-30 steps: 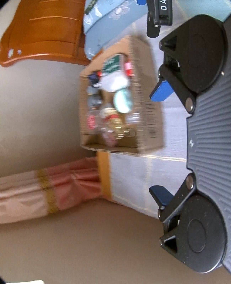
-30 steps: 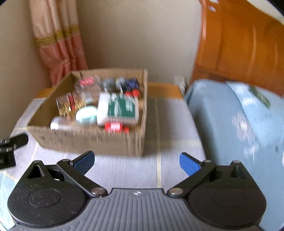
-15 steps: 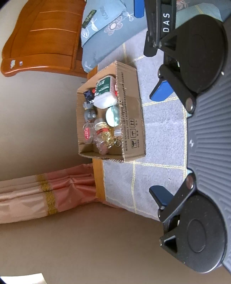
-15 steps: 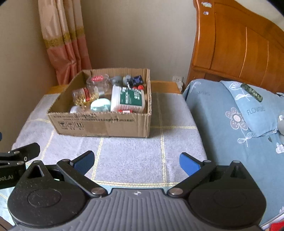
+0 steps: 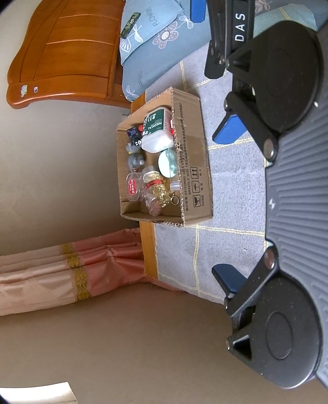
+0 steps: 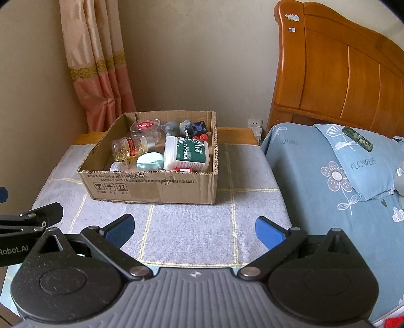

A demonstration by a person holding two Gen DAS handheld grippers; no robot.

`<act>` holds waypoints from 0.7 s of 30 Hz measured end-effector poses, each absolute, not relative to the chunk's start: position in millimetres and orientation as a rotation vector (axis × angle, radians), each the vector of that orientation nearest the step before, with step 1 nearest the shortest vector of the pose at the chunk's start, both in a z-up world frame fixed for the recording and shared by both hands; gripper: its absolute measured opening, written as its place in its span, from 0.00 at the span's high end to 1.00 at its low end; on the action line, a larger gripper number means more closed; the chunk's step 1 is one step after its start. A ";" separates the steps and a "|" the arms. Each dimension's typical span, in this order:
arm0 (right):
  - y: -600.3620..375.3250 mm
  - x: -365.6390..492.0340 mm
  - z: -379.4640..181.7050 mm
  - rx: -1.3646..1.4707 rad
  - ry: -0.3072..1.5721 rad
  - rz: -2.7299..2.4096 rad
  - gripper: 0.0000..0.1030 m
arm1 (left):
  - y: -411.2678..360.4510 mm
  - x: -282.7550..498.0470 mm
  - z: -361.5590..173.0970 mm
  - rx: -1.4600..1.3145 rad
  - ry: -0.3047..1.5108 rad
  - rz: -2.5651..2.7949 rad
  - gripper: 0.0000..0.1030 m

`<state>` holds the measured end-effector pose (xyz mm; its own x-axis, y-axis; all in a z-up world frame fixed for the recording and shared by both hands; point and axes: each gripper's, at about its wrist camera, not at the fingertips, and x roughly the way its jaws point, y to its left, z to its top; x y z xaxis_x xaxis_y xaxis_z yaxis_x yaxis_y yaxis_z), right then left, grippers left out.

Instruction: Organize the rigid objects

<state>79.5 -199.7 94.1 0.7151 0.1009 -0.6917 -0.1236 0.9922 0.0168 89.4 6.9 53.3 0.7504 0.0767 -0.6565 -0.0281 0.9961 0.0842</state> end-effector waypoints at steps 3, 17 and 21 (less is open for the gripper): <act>-200.3 79.4 93.9 -0.031 0.764 0.124 0.00 | 6.6 88.9 53.5 0.069 0.719 0.053 0.02; -200.8 77.8 95.4 -0.024 0.752 0.120 0.00 | 4.5 87.6 55.2 0.070 0.712 0.054 0.02; -201.2 77.5 95.8 -0.024 0.751 0.119 0.00 | 4.1 87.1 55.3 0.069 0.711 0.054 0.02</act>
